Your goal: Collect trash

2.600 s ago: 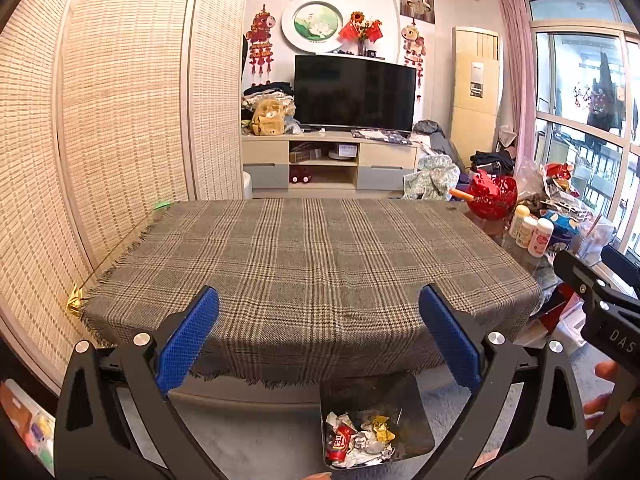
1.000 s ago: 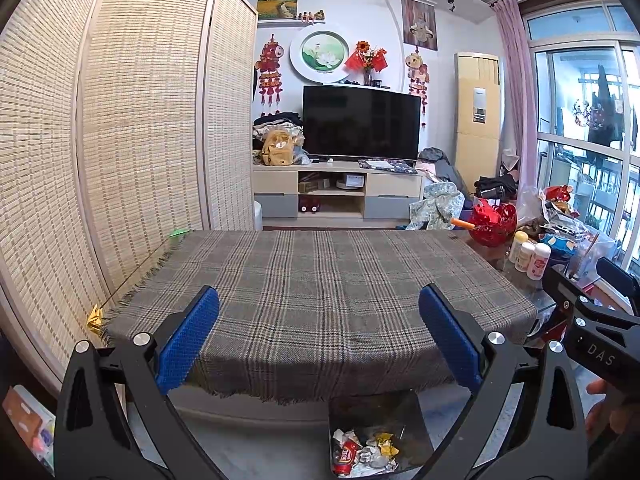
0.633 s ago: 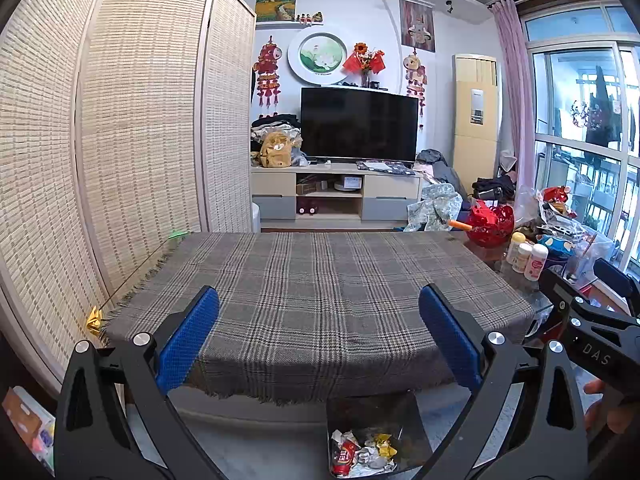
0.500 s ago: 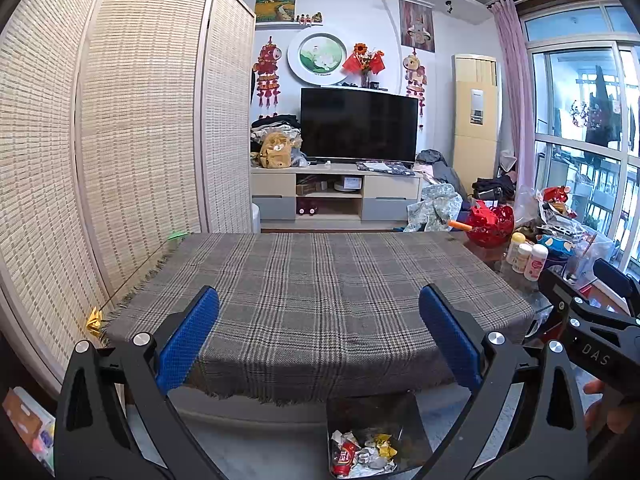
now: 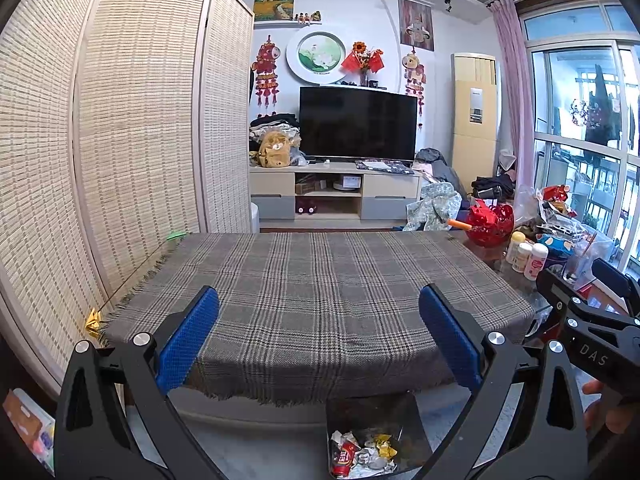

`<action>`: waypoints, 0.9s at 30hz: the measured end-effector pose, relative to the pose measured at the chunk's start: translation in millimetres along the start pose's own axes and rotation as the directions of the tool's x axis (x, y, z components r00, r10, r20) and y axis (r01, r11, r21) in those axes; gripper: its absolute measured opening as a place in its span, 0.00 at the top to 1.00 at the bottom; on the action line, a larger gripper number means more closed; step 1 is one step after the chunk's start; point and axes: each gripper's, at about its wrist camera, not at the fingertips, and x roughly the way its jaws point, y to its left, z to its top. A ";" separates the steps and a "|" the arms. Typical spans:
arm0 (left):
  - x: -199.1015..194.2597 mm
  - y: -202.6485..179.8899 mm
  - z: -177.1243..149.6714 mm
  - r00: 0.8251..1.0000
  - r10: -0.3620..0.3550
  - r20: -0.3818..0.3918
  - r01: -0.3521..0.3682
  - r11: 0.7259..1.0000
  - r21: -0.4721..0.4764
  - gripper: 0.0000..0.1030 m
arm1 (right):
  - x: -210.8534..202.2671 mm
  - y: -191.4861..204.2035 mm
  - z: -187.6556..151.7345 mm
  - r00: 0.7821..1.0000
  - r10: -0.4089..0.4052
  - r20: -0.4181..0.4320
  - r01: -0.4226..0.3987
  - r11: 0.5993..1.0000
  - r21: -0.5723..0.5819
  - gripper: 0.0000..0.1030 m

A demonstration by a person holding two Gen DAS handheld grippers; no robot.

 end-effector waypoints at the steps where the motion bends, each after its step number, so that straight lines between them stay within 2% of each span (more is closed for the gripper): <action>1: 0.1 0.6 0.3 1.000 0.000 0.001 0.000 1.000 0.000 0.08 | -0.2 -0.3 0.1 1.000 -0.001 -0.001 0.001 1.000 -0.001 0.03; 20: 1.0 0.4 -0.2 1.000 0.001 -0.004 -0.001 1.000 0.005 0.08 | 1.8 -2.5 -0.6 1.000 -0.004 0.000 0.004 1.000 0.017 0.03; 25: 4.0 -1.3 -0.3 1.000 -0.021 -0.024 0.021 1.000 0.004 0.08 | 2.4 -3.2 -2.5 1.000 -0.006 -0.004 0.006 1.000 0.018 0.03; 27: 3.3 -2.4 -0.2 1.000 -0.003 -0.018 0.003 1.000 0.020 0.08 | 3.0 -3.7 -2.8 1.000 -0.007 -0.006 0.007 1.000 0.020 0.03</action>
